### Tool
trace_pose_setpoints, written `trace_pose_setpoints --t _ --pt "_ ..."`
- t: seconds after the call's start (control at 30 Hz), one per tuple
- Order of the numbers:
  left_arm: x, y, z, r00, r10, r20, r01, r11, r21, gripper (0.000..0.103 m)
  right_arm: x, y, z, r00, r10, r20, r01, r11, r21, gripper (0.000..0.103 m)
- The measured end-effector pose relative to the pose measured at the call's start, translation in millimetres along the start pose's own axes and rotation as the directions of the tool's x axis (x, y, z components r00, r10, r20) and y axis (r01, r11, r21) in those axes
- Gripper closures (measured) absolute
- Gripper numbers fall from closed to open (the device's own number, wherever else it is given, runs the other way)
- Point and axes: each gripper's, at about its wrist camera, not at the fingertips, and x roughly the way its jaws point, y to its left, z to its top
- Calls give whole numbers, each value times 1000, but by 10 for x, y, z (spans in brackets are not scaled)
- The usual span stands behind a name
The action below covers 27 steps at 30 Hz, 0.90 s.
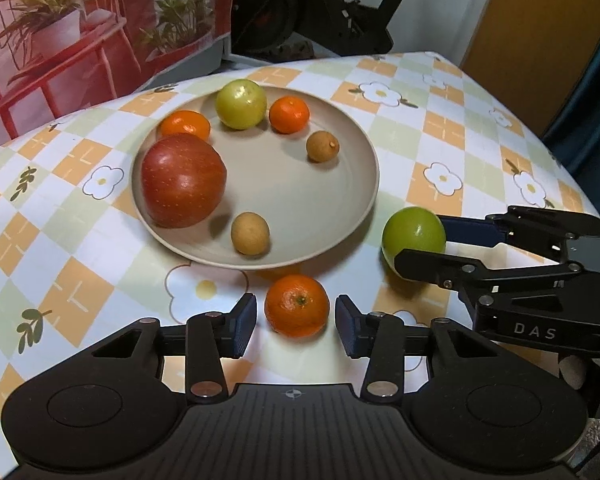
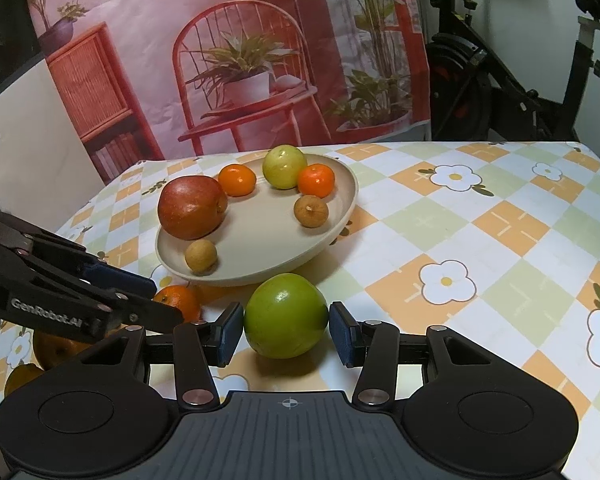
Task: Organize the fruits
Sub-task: 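Grasp the large green apple with the right tool while the left tool grasps a tangerine, then carry the tangerine to the plate rim with the left tool while the right tool holds the green apple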
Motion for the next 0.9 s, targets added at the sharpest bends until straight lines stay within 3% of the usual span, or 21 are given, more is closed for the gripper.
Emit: trace_pose_setpoints --t 0.2,0.43,0.9 --pt "116 -22 10 999 13 -43 -13 1000 -2 63 -8 -11 -9 1000 5 4 -5 1000 10 59" --pt "111 -33 5 999 25 -35 -25 1000 -2 64 -15 -17 -22 1000 10 7 -10 1000 16 59" --pt "-152 39 21 999 28 42 -27 1000 -14 65 -20 -25 -32 1000 15 9 -15 1000 19 60"
